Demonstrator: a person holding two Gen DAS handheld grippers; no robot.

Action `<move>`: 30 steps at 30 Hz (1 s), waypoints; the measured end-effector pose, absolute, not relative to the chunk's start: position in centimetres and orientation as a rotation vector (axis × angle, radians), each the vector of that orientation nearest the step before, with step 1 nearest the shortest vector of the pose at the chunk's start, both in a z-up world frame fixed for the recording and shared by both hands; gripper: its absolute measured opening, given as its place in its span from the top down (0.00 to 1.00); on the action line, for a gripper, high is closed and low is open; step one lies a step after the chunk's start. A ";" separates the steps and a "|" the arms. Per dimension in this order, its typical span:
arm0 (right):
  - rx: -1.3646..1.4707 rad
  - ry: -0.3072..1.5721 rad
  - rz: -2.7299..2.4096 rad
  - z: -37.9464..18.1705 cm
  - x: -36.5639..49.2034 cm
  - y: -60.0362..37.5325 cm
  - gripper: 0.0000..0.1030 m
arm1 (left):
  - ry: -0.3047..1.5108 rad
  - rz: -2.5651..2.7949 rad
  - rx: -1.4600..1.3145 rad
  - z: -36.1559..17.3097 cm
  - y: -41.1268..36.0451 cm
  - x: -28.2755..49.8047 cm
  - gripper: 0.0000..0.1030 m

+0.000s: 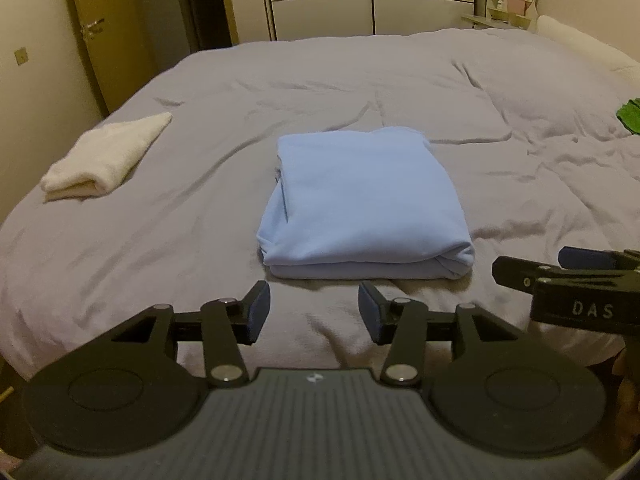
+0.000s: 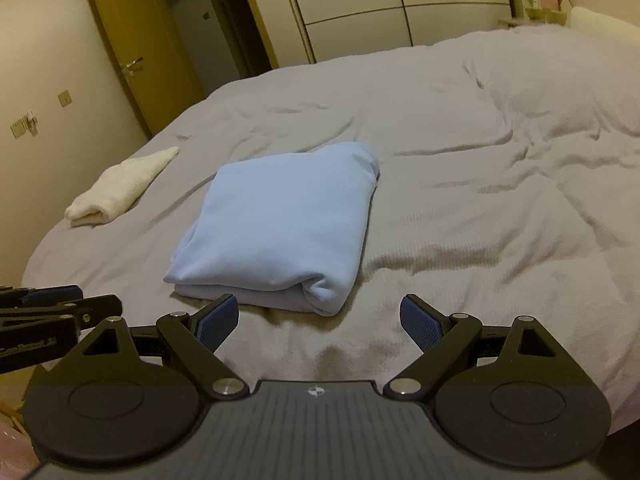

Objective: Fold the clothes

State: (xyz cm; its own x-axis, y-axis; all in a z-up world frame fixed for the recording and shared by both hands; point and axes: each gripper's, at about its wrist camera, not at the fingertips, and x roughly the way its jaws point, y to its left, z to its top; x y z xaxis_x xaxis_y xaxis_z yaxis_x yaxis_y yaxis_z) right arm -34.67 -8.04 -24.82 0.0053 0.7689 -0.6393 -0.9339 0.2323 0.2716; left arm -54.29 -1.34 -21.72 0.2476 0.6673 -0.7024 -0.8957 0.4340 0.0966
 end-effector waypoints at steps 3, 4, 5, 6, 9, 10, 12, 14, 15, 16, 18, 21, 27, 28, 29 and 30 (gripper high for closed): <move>-0.289 0.778 1.339 -24.4 -35.3 -7.5 0.13 | 0.754 1.074 -0.389 -22.3 -0.2 -54.6 0.57; -0.303 0.775 1.330 -24.4 -35.5 -7.3 0.13 | 0.755 1.067 -0.400 -22.6 0.1 -54.7 0.57; -0.316 0.771 1.322 -24.4 -35.6 -7.1 0.13 | 0.756 1.063 -0.410 -22.8 0.4 -54.7 0.56; -0.326 0.769 1.319 -24.4 -35.8 -6.9 0.13 | 0.756 1.060 -0.419 -23.0 0.8 -54.8 0.56; -0.353 0.764 1.309 -24.4 -36.1 -6.5 0.13 | 0.755 1.053 -0.443 -23.6 1.7 -54.8 0.55; -0.362 0.762 1.305 -24.4 -36.2 -6.4 0.13 | 0.754 1.051 -0.448 -23.7 1.9 -54.8 0.55; -0.379 0.757 1.298 -24.4 -36.5 -6.2 0.13 | 0.749 1.047 -0.460 -23.9 2.4 -54.9 0.55; -0.394 0.752 1.291 -24.4 -36.5 -6.2 0.13 | 0.743 1.042 -0.469 -24.1 2.8 -55.0 0.54; -0.399 0.750 1.286 -24.4 -36.5 -6.2 0.13 | 0.741 1.039 -0.472 -24.1 3.0 -55.1 0.53; -0.404 0.747 1.282 -24.3 -36.4 -6.2 0.13 | 0.737 1.035 -0.475 -24.3 3.1 -55.2 0.53; -0.408 0.746 1.277 -24.3 -36.2 -6.2 0.13 | 0.726 1.028 -0.483 -24.6 3.5 -55.6 0.52; -0.395 0.769 1.279 -24.7 -35.4 -6.1 0.13 | 0.687 1.007 -0.549 -25.6 4.3 -57.2 0.50; -0.239 0.960 1.282 -27.5 -31.9 -5.6 0.13 | 0.541 0.917 -0.877 -28.1 8.2 -61.7 0.46; -0.190 0.996 1.287 -28.0 -31.3 -5.6 0.13 | 0.502 0.894 -0.939 -28.5 9.0 -62.3 0.45; -0.142 1.031 1.292 -28.5 -30.6 -5.5 0.13 | 0.462 0.869 -1.000 -28.8 9.7 -63.0 0.44; -0.100 1.058 1.296 -28.8 -30.0 -5.4 0.13 | 0.424 0.850 -1.055 -29.3 10.5 -63.5 0.44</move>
